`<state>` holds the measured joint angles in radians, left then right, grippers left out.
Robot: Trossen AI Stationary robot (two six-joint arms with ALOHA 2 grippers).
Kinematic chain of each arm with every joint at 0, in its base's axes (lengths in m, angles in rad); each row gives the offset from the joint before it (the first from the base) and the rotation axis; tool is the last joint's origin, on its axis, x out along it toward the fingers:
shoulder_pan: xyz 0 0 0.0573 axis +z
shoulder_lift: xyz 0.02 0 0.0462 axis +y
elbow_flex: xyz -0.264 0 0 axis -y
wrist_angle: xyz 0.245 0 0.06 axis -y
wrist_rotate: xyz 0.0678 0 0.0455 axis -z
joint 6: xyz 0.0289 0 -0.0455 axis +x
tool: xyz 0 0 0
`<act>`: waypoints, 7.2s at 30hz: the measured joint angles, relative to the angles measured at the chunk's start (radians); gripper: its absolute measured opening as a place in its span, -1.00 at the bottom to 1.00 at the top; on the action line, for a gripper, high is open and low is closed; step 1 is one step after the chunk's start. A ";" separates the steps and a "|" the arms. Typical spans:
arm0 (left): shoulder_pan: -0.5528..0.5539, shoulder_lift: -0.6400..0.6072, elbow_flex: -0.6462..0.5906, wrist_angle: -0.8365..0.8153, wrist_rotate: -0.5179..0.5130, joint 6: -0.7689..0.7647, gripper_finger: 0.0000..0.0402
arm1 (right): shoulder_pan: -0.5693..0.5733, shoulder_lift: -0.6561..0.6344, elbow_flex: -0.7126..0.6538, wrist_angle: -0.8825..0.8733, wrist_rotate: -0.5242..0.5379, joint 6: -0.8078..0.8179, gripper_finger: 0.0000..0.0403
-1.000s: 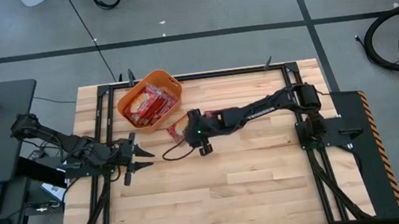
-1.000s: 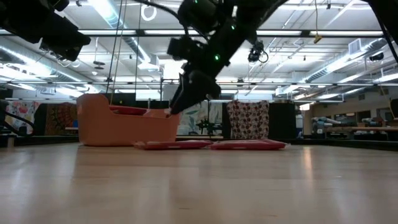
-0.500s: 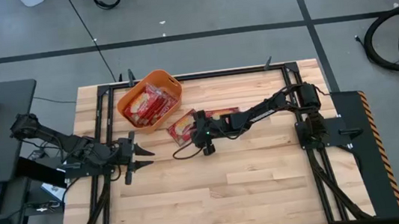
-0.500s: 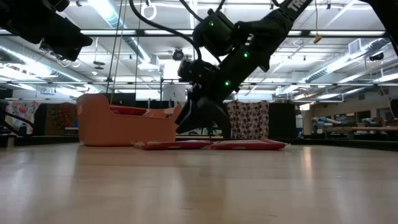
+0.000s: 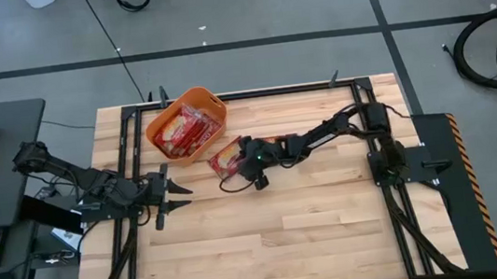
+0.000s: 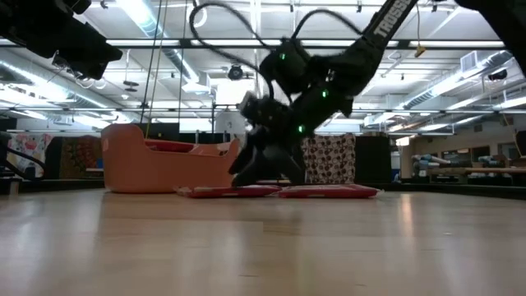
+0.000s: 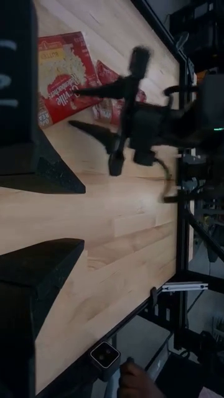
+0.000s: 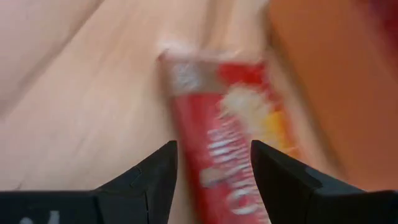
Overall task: Sort popcorn bags into baskets
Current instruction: Put the red popcorn pack into the orange bin
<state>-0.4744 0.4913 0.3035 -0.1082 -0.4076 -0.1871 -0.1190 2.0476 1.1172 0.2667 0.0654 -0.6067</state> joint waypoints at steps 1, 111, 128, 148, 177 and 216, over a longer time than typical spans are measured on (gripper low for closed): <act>0.000 0.000 0.000 0.000 0.000 0.000 -0.35 | -0.003 0.017 0.000 -0.001 -0.007 0.000 0.03; 0.000 0.046 0.000 0.232 0.042 0.121 -0.35 | -0.051 0.322 1.206 -1.031 0.330 -0.089 -0.38; 0.000 0.046 -0.001 0.187 0.042 0.093 -0.35 | 0.000 0.303 1.133 -1.754 0.269 0.579 -0.37; 0.000 0.046 -0.001 0.152 0.042 0.041 -0.35 | 0.087 0.160 0.612 -1.455 0.281 0.642 -0.37; 0.000 0.046 -0.001 0.156 0.042 0.042 -0.35 | 0.096 0.006 0.212 -1.034 0.370 0.600 -0.79; 0.082 0.776 0.000 0.604 -0.277 0.181 -0.13 | 0.211 -0.118 0.290 -1.114 0.297 0.578 -1.00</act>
<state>-0.3926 1.2672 0.3038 0.4963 -0.6849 -0.0060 0.0925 1.9293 1.4067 -0.8471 0.3620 -0.0285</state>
